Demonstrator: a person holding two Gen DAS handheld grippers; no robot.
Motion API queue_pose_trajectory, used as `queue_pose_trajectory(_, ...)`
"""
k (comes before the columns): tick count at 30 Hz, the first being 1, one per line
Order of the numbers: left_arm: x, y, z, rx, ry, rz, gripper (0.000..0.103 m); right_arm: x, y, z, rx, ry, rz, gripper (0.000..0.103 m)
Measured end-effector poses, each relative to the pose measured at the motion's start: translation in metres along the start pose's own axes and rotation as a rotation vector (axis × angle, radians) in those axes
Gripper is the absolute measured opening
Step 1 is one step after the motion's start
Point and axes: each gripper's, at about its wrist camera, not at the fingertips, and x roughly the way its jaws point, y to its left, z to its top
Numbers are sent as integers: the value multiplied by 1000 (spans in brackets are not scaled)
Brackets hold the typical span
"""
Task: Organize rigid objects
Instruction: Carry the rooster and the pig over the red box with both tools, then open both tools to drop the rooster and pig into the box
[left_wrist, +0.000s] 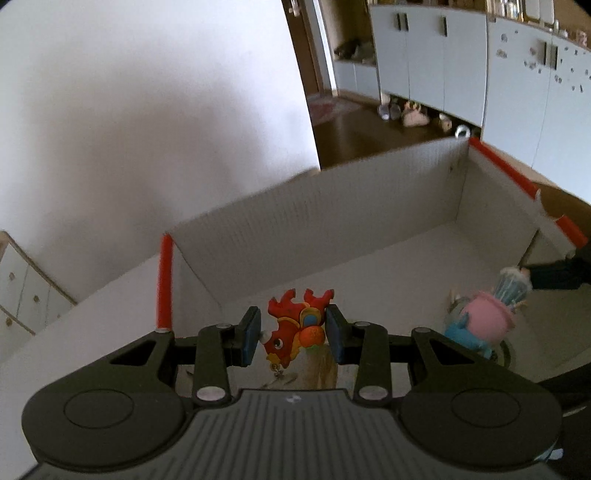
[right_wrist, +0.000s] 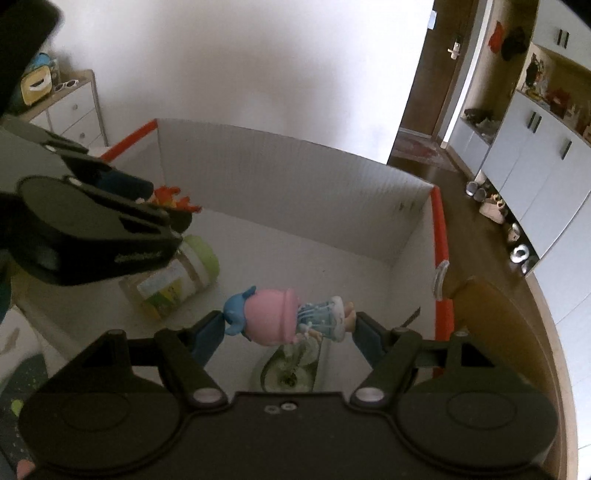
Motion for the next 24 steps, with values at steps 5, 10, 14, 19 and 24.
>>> queue_pose_trajectory(5,11,2,-3,-6,61,-17,37,1,-1,2,-15,13,4,75)
queue_pose_trajectory(10,14,6,-1,-14,102,-27,37,1,-1,2,-17,16,5,75)
queue_pose_trajectory(14,13,6,-2,-6,110,-33,38,1,-2,2,-9,13,7,76)
queue_pose_trajectory(19,9,7,-3,-3,103,-45,42,-1,-7,2,17,2,7,77)
queue_pose_trajectory(24,-2,9,-8,-11,70,-43,52,-11,-17,-1,60,-24,10,78)
